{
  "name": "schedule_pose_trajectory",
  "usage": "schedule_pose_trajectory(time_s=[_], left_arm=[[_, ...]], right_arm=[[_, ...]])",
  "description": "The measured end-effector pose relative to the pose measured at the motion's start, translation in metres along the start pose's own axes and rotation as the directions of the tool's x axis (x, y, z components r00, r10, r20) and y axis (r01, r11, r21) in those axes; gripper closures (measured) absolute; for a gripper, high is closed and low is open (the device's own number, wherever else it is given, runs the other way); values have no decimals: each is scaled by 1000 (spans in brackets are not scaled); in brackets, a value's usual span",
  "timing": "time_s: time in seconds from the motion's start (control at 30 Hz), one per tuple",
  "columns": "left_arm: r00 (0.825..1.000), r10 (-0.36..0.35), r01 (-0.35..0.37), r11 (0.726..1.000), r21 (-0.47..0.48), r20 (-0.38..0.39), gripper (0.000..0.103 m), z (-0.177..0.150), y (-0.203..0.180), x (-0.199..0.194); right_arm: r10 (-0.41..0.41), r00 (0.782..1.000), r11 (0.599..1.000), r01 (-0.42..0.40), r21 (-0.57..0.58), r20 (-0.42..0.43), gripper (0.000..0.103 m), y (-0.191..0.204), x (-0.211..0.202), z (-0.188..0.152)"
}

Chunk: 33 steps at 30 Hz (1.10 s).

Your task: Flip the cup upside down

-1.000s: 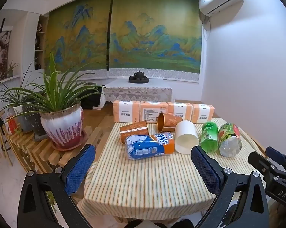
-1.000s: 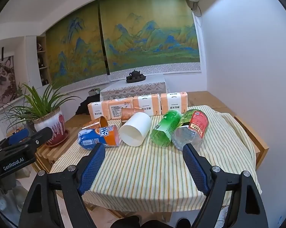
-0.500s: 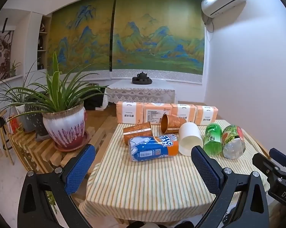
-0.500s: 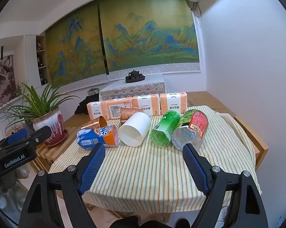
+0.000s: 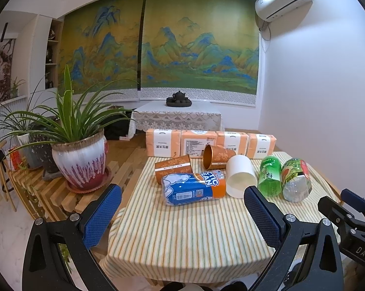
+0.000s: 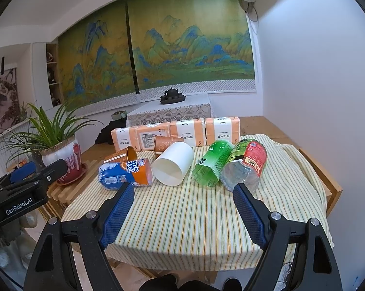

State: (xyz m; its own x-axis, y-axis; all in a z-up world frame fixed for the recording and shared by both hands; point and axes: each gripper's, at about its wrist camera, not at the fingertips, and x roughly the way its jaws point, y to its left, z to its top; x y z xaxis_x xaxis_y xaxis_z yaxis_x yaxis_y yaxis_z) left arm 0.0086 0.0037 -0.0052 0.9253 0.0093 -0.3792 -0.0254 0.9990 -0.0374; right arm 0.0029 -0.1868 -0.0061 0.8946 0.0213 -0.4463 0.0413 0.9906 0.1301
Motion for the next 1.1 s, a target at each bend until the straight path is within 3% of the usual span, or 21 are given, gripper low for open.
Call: schedule_pose_trajectory(time_s=[1.1], left_arm=[[1000,-16,16,1000,11,-5,1,2,-5,1]], right_arm=[[1,1000,1000,-1,-5,-4,22,2,2,0]])
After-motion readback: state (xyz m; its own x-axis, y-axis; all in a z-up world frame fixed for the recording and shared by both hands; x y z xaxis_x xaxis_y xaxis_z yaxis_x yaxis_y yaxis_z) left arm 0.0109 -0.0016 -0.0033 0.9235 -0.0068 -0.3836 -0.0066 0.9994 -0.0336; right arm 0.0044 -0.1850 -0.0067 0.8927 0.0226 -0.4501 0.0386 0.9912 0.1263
